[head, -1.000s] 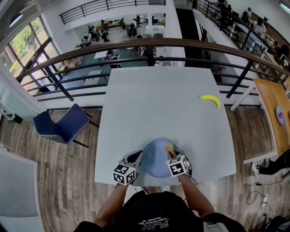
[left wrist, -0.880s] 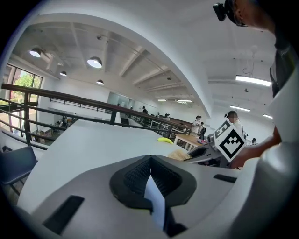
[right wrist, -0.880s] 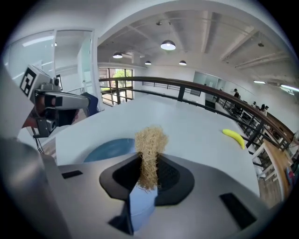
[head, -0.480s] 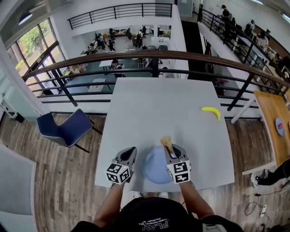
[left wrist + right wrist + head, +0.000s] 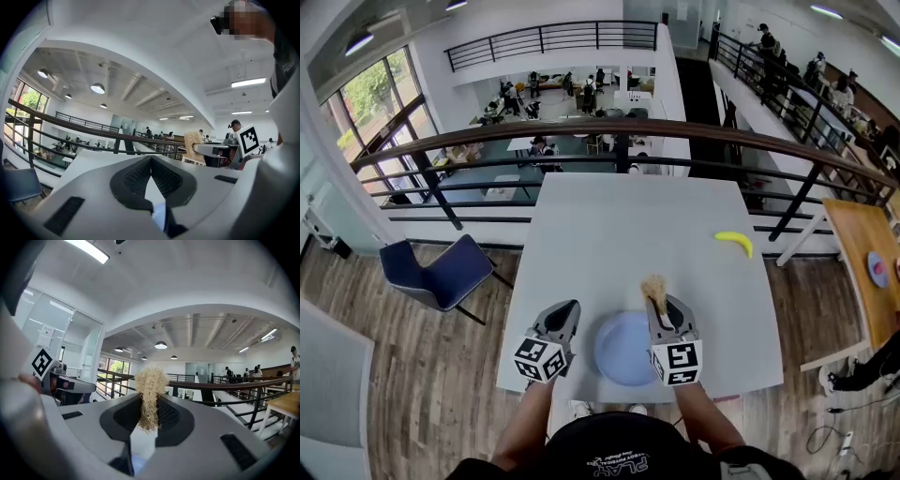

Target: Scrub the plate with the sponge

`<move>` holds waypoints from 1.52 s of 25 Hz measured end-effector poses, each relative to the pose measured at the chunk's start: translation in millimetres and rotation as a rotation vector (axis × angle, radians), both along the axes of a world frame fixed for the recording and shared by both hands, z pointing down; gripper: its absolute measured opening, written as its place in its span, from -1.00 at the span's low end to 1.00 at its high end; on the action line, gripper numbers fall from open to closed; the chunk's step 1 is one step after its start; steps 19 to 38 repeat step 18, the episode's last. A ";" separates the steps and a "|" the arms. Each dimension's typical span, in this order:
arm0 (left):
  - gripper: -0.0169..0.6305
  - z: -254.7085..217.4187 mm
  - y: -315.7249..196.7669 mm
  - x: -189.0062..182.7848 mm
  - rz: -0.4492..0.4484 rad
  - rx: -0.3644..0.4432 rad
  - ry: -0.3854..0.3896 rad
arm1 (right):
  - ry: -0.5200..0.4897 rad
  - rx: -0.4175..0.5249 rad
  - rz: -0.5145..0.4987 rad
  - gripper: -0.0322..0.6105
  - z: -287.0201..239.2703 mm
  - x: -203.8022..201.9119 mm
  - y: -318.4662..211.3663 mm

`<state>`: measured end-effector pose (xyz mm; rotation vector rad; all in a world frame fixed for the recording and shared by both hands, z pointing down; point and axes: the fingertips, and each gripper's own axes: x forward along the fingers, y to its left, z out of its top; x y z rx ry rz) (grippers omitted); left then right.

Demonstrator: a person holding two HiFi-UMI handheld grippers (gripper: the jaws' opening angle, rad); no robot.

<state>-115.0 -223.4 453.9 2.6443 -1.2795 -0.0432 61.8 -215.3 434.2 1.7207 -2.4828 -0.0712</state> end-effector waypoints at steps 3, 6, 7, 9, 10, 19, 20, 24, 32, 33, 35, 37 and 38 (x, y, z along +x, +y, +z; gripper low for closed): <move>-0.91 -3.6 4.1 1.0 0.006 0.005 -0.001 | -0.008 0.011 -0.001 -0.68 -5.0 -1.6 3.0; -0.91 -0.7 8.7 0.7 0.009 0.003 0.002 | -0.016 0.020 -0.001 -0.68 -4.1 -3.9 7.7; -0.91 1.3 9.4 1.3 0.008 -0.002 0.004 | -0.018 0.021 -0.001 -0.68 -3.6 -3.8 8.8; -0.91 5.3 9.9 4.2 0.005 -0.014 0.007 | -0.024 0.021 -0.003 -0.68 -3.2 -1.7 9.8; -0.91 6.4 10.7 6.1 0.004 -0.019 0.010 | -0.027 0.019 -0.005 -0.68 -3.0 -0.4 10.5; -0.91 6.9 19.4 4.7 -0.004 -0.029 0.020 | -0.041 0.005 -0.013 -0.68 0.2 -1.1 18.4; -0.91 6.9 19.4 4.7 -0.004 -0.029 0.020 | -0.041 0.005 -0.013 -0.68 0.2 -1.1 18.4; -0.91 6.9 19.4 4.7 -0.004 -0.029 0.020 | -0.041 0.005 -0.013 -0.68 0.2 -1.1 18.4; -0.91 6.9 19.4 4.7 -0.004 -0.029 0.020 | -0.041 0.005 -0.013 -0.68 0.2 -1.1 18.4; -0.91 6.9 19.4 4.7 -0.004 -0.029 0.020 | -0.041 0.005 -0.013 -0.68 0.2 -1.1 18.4; -0.91 6.9 19.4 4.7 -0.004 -0.029 0.020 | -0.041 0.005 -0.013 -0.68 0.2 -1.1 18.4; -0.91 6.9 19.4 4.7 -0.004 -0.029 0.020 | -0.041 0.005 -0.013 -0.68 0.2 -1.1 18.4; -0.91 6.9 19.4 4.7 -0.004 -0.029 0.020 | -0.041 0.005 -0.013 -0.68 0.2 -1.1 18.4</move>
